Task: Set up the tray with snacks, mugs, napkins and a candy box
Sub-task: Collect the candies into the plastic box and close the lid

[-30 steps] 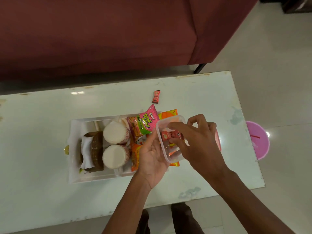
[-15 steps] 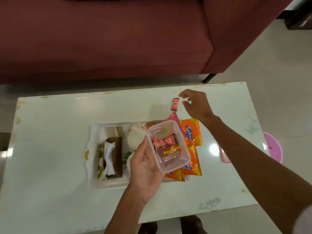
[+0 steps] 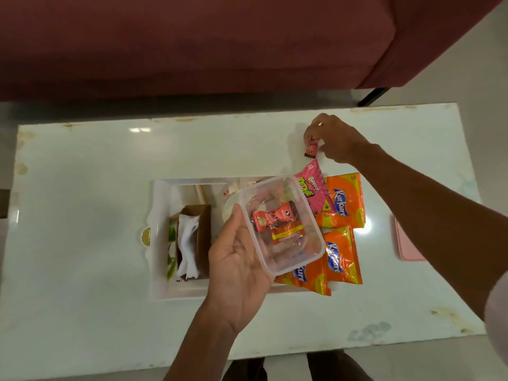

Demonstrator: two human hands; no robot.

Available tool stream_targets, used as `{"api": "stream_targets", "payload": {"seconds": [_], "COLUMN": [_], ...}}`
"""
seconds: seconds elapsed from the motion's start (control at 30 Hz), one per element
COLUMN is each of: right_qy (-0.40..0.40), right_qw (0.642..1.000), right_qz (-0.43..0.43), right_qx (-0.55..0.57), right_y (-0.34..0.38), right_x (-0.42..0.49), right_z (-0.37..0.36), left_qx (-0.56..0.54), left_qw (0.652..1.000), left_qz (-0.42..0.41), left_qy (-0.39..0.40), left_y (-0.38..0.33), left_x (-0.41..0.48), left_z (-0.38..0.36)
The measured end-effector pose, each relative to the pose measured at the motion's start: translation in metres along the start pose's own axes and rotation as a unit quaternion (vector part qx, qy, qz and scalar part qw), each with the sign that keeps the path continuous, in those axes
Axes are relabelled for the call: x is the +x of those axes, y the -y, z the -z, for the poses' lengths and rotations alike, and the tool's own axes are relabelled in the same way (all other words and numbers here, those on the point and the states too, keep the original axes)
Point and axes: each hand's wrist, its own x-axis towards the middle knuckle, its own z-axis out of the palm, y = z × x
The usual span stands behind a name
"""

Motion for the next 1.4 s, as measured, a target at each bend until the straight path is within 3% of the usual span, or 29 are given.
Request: {"api": "stream_targets", "payload": {"seconds": [0.2,0.27,0.33,0.43,0.5,0.6,0.77,0.93,1.17,1.27,1.4], "right_qy": [-0.032,-0.083,-0.184,-0.283,-0.278,-0.223,-0.142,-0.148,-0.161,-0.208,-0.301], "right_qw": [0.998,0.992,0.956,0.908,0.905,0.938,0.970,0.979,0.979,0.965,0.911], "right_qz": [-0.031,-0.073,-0.113,-0.101,-0.055,0.022,0.066,0.086,0.090,0.037,-0.146], "right_qx": [-0.033,0.060,0.198,0.293,0.318,0.263,0.189,0.110,0.084,0.156,0.242], "right_y": [-0.004,-0.001,0.009,0.038,0.059,0.083,0.096,0.083,0.061,0.043,-0.004], "right_x": [-0.008,-0.018,-0.040,-0.102,-0.152,-0.218,-0.261,-0.284,-0.302,-0.315,-0.332], "right_z": [0.000,0.010,0.033,0.086,0.118,0.146,0.130,0.115,0.107,0.109,0.101], "left_qx": [0.003,0.006,0.010,0.003,0.004,0.003,0.008,0.056,0.086,0.083,0.082], "left_qw": [1.000,1.000,1.000,1.000,1.000,1.000,1.000,0.998,0.996,0.997,0.997], "left_qz": [-0.014,-0.023,-0.026,-0.018,-0.018,-0.018,-0.029,-0.026,-0.010,0.004,0.006], "left_qy": [-0.012,-0.011,-0.011,-0.009,-0.002,0.001,-0.004,-0.006,-0.011,-0.008,-0.014], "left_y": [0.006,0.009,0.013,0.019,0.026,0.037,0.056,0.073,0.099,0.109,0.123], "left_x": [0.010,0.012,0.013,0.015,0.015,0.015,0.012,0.010,0.016,0.021,0.029], "left_z": [-0.006,-0.009,-0.012,-0.020,-0.026,-0.040,-0.061,-0.076,-0.087,-0.091,-0.095]}}
